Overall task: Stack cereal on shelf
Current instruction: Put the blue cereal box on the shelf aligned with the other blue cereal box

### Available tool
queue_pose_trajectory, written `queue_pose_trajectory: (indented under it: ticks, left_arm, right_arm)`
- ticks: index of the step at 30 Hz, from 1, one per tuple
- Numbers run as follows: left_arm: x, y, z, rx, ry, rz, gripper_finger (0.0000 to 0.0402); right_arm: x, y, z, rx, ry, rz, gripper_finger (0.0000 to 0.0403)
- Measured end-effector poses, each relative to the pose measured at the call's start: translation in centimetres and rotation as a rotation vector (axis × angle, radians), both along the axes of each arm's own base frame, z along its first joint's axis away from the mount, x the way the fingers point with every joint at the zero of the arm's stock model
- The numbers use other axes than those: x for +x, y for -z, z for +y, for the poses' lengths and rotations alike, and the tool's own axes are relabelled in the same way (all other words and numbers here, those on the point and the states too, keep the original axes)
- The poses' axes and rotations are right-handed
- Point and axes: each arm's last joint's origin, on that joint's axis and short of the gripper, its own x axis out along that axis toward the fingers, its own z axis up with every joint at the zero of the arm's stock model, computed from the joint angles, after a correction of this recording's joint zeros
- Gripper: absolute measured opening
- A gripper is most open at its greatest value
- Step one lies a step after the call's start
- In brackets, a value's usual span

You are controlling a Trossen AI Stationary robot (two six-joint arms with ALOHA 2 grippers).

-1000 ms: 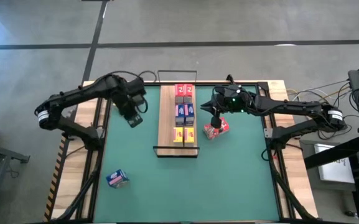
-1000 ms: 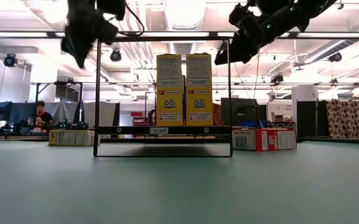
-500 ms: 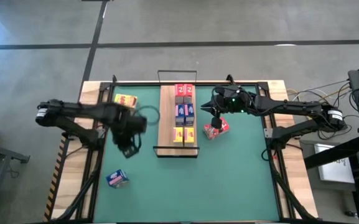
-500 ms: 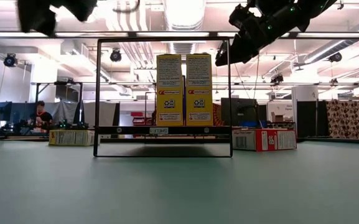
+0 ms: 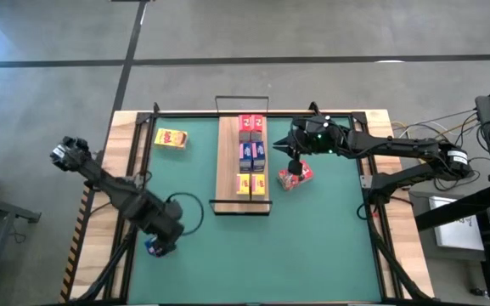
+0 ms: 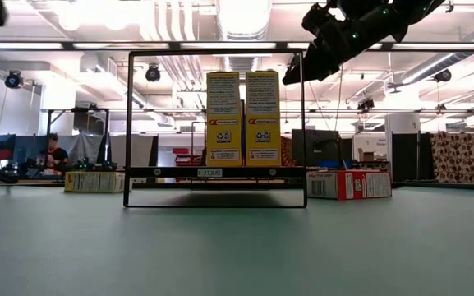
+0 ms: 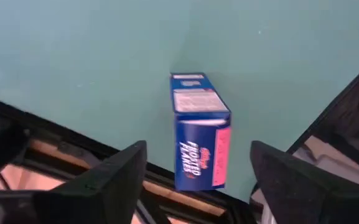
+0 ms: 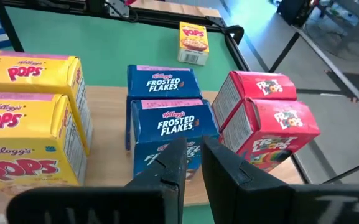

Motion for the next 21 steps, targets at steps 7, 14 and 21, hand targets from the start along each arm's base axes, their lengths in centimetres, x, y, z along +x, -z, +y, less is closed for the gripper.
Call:
queue_pose_trajectory:
  ticks: [7, 14, 21]
  left_arm:
    - [-1.1, 0.6, -2.1, 0.019, -0.08, -0.023, 0.0277]
    - [-0.4, 2.0, -3.4, 0.03, -0.063, 0.004, 0.0269]
    - [-0.3, 2.6, -3.8, 0.057, -0.026, 0.044, 0.0269]
  right_arm:
    - [0.2, -0.5, 0.0, -0.042, -0.019, -0.046, 0.0038]
    - [0.2, -0.5, 0.0, -0.065, -0.029, -0.042, 0.0038]
    - [0.2, -0.5, 0.0, -0.073, -0.033, -0.04, 0.0038]
